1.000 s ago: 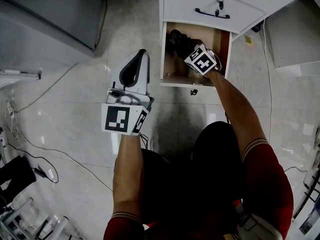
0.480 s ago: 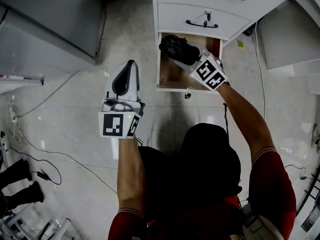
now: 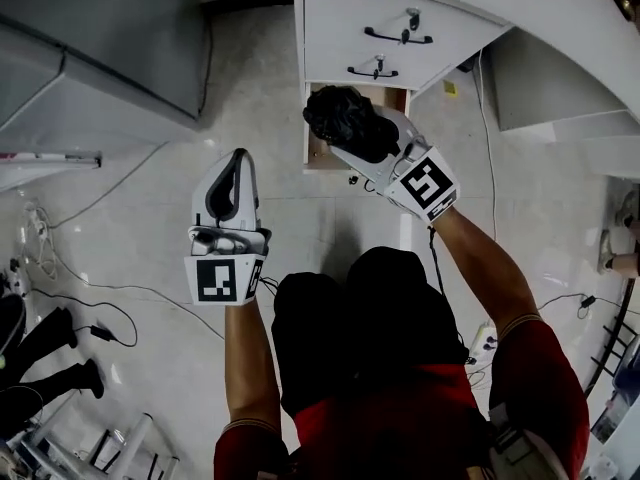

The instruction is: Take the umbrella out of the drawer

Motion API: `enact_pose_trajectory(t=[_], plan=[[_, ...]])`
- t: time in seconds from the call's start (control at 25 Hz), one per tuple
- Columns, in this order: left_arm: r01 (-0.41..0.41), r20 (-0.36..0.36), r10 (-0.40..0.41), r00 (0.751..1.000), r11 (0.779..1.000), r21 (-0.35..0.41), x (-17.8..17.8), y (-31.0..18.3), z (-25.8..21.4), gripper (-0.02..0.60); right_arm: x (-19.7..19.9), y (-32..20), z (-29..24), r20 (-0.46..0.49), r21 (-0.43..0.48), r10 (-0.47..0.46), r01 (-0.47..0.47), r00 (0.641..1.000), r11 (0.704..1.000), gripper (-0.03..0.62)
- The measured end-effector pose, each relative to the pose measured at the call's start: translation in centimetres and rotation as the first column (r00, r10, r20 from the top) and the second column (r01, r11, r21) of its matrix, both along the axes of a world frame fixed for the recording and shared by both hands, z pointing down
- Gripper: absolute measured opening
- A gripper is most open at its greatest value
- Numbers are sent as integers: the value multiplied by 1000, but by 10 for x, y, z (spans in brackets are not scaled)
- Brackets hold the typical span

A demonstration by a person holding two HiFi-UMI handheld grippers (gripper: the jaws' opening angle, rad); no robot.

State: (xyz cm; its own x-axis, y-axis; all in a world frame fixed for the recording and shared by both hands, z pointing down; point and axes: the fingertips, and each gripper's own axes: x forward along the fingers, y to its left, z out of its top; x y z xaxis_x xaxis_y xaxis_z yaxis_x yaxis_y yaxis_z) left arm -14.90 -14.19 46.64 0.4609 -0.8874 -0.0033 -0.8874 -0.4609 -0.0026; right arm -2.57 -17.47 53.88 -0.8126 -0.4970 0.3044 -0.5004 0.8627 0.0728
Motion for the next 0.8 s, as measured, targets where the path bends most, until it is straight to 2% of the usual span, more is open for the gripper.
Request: enact_pose_trajectory(t=[0.08,0.44,0.64,0.8], plan=[[-12,16,12,1000,1000,-8,9,13,-42,5,2,16,-46,50,-34,9,-7,999,999,261],[-69,-82,69,994,998,5,24,68,-249,5,4,81,-264,241,-122,57,-28,969,992,261],[-119,-86,124,989,991,56,53,104,-360,5,22,122,-381,328,-95,65,-35,942,995,261],[-141,-94,148,985,987,75,54,117,-417,5,21,136,-448,374,-81,76,-49,924,995,262]])
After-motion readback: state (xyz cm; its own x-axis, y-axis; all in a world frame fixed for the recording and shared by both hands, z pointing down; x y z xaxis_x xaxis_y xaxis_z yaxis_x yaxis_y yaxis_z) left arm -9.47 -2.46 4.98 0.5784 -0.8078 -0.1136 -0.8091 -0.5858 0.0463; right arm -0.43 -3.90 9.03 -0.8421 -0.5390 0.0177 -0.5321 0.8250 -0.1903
